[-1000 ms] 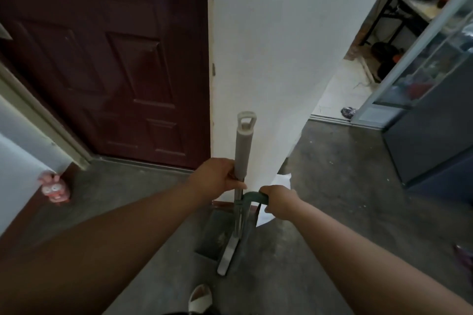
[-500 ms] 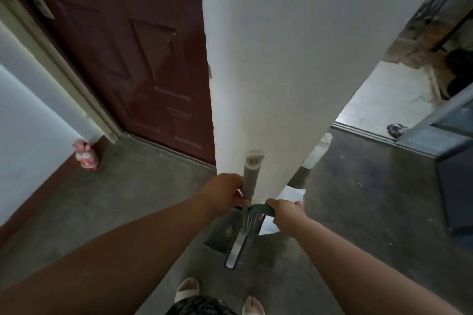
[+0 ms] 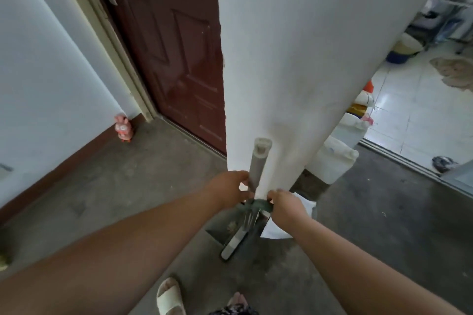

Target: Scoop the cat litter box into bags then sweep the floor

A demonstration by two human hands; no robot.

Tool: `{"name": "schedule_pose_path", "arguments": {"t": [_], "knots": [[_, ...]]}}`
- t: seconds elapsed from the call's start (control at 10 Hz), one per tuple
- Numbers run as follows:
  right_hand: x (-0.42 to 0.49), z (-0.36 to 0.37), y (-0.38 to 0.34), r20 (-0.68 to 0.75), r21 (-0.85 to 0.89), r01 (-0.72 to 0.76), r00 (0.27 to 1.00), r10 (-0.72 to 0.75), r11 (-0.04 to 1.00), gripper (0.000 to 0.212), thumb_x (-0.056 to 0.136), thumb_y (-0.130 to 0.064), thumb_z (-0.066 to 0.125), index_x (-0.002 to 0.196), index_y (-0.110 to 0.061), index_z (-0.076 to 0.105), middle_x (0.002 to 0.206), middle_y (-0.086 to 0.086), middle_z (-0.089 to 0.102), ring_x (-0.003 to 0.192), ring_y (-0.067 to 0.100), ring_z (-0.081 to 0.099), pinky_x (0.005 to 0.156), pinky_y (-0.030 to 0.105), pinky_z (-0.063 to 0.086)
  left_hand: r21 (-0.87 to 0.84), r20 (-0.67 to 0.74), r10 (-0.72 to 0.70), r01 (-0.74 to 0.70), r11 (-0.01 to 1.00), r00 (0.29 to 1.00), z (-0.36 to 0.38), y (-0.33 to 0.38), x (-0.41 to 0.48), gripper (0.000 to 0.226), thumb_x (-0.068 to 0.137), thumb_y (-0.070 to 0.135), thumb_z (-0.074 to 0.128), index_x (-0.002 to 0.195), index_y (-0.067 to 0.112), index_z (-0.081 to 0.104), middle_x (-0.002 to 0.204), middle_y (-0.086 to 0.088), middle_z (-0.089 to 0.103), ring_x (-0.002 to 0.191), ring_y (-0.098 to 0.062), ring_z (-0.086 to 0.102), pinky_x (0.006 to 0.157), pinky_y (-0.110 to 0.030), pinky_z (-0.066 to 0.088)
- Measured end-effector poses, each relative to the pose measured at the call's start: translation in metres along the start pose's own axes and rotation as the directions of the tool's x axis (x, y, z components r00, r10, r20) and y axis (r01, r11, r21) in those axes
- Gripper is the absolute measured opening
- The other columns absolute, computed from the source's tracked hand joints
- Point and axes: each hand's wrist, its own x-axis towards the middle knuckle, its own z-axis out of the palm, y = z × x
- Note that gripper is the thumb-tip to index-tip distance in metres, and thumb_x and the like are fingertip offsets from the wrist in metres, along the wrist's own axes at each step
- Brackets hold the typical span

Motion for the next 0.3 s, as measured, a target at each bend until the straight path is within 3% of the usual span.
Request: {"name": "schedule_pose_path", "arguments": {"t": [0.1,0.2,0.3], "knots": [[-0.007,-0.007,-0.013,-0.062,-0.085,0.036,0.997,-0.041,0.996,0.014,0.091,-0.012,0.051,0.103,-0.013,0.059,0.102,0.005,0.056,0.091,0.025,0.059,0.073,0.032,0.046,-0.035,0.012,-0.060,0.061,0.998,0.998,-0.001,-0.007,-0.019,0.045,0.090,0.028,0.063,0.133,0.023,0.050,0.127,0.006,0.058,0.101,-0.013,0.059,0.082,-0.014,0.038],[-0.013,-0.007,-0.032,0.095,-0.154,0.030,0.995,-0.016,0.988,0.020,0.092,-0.019,0.050,0.106,-0.012,0.063,0.105,0.008,0.064,0.097,0.027,0.062,0.076,0.034,0.048,-0.024,0.008,-0.118,0.118,0.993,0.993,-0.011,-0.021,-0.040,0.049,0.092,0.027,0.061,0.138,0.019,0.046,0.134,0.000,0.056,0.106,-0.014,0.056,0.081,-0.012,0.038],[-0.012,0.000,-0.057,0.237,-0.124,0.121,0.968,-0.089,0.985,0.027,0.090,-0.024,0.049,0.108,-0.012,0.065,0.108,0.009,0.066,0.101,0.027,0.062,0.077,0.033,0.047,0.045,-0.002,-0.151,0.151,0.987,0.988,-0.018,-0.055,-0.061,0.046,0.092,0.022,0.060,0.136,0.016,0.049,0.136,-0.003,0.056,0.120,-0.018,0.054,0.098,-0.022,0.040]]}}
